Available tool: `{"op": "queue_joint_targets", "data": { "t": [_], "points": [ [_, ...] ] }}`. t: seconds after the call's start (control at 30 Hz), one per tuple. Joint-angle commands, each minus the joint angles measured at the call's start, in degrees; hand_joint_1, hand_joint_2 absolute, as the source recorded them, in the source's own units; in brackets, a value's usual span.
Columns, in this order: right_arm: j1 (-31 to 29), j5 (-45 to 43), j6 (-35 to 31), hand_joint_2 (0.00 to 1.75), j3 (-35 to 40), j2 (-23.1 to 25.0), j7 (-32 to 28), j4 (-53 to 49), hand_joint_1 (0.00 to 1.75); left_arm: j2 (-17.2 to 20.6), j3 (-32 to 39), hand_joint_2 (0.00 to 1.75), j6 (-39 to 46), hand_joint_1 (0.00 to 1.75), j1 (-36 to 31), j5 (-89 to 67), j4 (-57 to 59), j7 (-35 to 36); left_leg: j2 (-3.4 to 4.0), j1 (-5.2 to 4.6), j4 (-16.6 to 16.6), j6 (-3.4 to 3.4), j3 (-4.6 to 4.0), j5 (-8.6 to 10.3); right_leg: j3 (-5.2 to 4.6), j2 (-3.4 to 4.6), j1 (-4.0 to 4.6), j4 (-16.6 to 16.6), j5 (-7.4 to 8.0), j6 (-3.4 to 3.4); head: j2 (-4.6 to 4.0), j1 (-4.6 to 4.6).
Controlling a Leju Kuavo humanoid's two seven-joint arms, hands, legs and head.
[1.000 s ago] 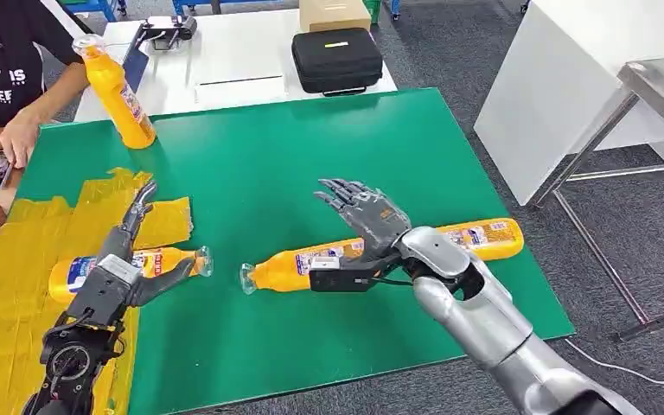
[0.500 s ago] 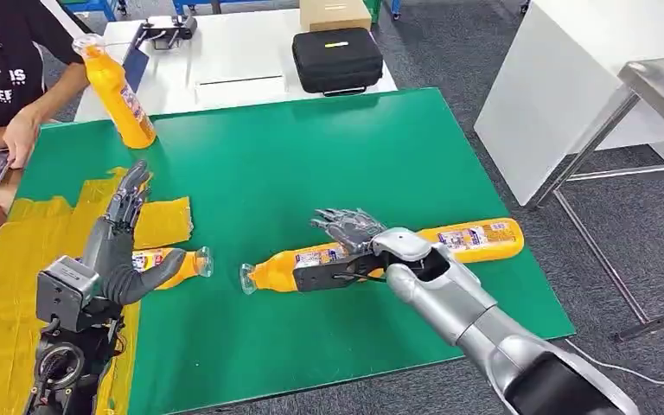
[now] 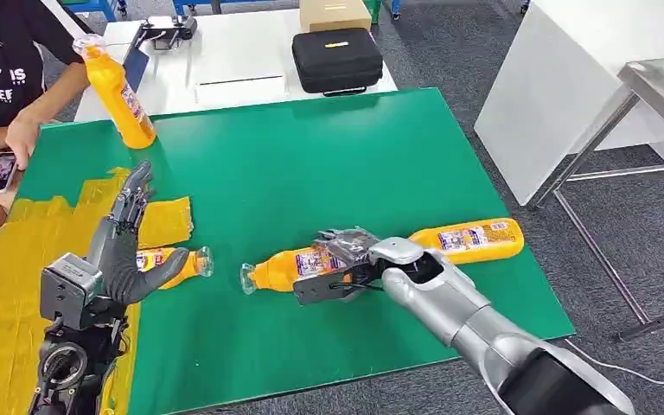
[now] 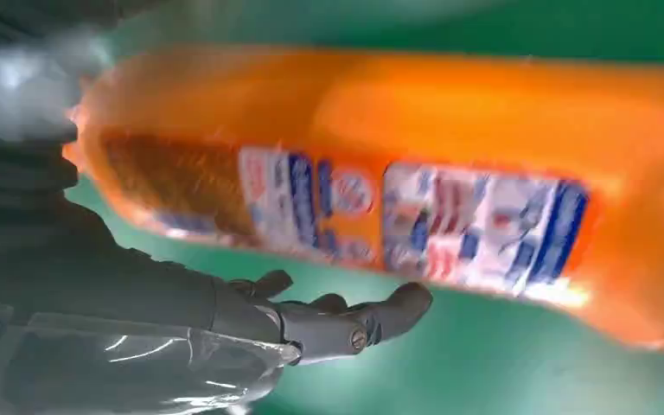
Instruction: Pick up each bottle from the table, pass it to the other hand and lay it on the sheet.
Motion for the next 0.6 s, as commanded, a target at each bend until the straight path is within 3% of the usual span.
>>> {"op": "queue_joint_targets", "data": {
  "t": [0.03,0.17,0.23,0.37,0.4,0.43,0.5,0.6],
  "points": [
    [-3.7,1.01,3.15,1.75,5.47,1.48,2.69,9.2,0.0,-1.03,0.41,1.75,-0.57,0.0,-2.2,0.11,3.7,0.66,0.05,0.03,-0.04,-0.1,0.21,-0.07,0.21,0.23,0.01,-0.06,-0.06,-0.12,0.0,0.0],
    [-3.57,1.95,3.41,1.75,6.1,1.3,3.81,11.59,0.02,-1.08,0.21,1.75,-0.7,0.0,-2.53,0.23,4.82,1.1,-0.01,0.06,-0.07,-0.1,0.26,-0.05,0.28,0.16,0.04,-0.12,-0.05,-0.14,0.0,0.0],
    [-3.41,2.5,2.84,1.75,6.13,1.21,4.23,12.2,0.21,-1.01,0.05,1.75,-0.74,0.0,-2.53,0.24,5.17,1.15,-0.03,0.05,-0.08,-0.11,0.31,-0.06,0.34,0.17,0.02,-0.13,-0.07,-0.14,0.0,0.0],
    [-3.41,2.5,2.84,1.75,6.13,1.21,4.23,12.2,0.21,-1.01,0.05,1.75,-0.74,0.0,-2.53,0.24,5.17,1.15,0.01,0.06,-0.05,-0.13,0.3,-0.09,0.33,0.24,0.04,-0.11,-0.08,-0.16,0.0,0.04],
    [-3.36,2.58,2.94,1.75,6.04,1.3,4.46,12.47,0.45,-1.01,0.02,1.75,-0.7,0.0,-2.48,0.22,5.21,1.25,0.01,0.04,-0.05,-0.11,0.24,-0.06,0.26,0.19,0.02,-0.09,-0.06,-0.13,0.0,0.0],
    [-3.32,2.8,3.11,1.75,6.11,1.34,4.62,12.9,1.24,-0.99,-0.08,1.75,-0.72,0.0,-2.55,0.21,5.35,1.28,0.0,0.03,-0.05,-0.08,0.17,-0.03,0.18,0.12,0.02,-0.08,-0.04,-0.1,0.0,0.02],
    [-3.26,3.9,2.5,1.75,6.64,1.42,4.88,14.33,1.48,-0.92,-0.32,1.75,-0.8,0.0,-2.66,0.22,5.83,1.32,-0.03,0.04,-0.05,-0.08,0.2,-0.03,0.21,0.09,0.02,-0.09,-0.04,-0.1,0.0,0.02],
    [-2.93,4.58,1.63,1.75,6.84,1.29,4.88,15.14,1.57,-0.89,-0.45,1.75,-0.8,0.0,-2.87,0.26,6.42,1.35,0.0,0.08,-0.1,-0.13,0.39,-0.04,0.4,0.2,0.05,-0.18,-0.05,-0.17,0.0,0.02]
  ]
}}
